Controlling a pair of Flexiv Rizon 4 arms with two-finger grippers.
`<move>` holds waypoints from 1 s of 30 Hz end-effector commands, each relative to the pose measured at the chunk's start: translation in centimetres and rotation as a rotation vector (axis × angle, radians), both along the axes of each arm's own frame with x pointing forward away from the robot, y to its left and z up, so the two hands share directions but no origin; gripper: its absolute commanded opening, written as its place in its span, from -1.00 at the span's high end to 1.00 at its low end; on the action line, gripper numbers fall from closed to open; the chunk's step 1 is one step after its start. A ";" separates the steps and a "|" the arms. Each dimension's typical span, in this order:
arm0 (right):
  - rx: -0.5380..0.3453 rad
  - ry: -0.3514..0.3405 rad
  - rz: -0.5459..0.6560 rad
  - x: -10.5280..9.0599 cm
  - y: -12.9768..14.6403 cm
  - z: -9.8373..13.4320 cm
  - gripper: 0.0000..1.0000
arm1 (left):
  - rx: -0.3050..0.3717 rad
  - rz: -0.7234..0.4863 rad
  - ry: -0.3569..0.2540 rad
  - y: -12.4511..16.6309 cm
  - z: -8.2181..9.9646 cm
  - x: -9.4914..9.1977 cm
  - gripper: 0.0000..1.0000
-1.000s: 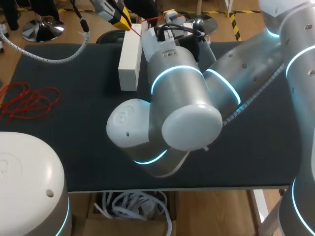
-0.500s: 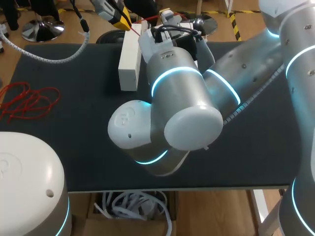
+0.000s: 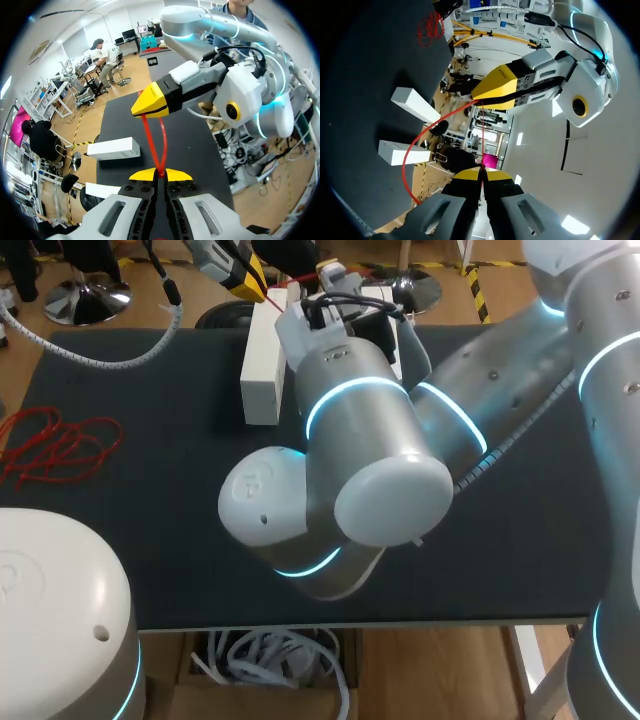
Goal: Grab the tape and strap the tape.
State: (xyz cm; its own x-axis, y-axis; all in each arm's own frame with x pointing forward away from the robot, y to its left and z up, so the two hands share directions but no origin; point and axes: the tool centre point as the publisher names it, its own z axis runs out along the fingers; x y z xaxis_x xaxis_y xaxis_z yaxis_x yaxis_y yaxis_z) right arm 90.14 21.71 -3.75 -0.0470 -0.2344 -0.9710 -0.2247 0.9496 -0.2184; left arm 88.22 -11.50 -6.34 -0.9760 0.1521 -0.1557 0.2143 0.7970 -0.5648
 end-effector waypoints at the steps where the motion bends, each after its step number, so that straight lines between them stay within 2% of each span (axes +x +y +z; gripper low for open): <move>1: -0.004 0.004 0.002 -0.1 0.1 0.0 1.00 | 0.005 0.001 0.001 0.0 0.1 0.0 1.00; 30: -0.015 0.014 0.052 -0.3 2.2 -0.3 1.00 | 0.005 0.001 0.001 0.0 0.1 0.0 1.00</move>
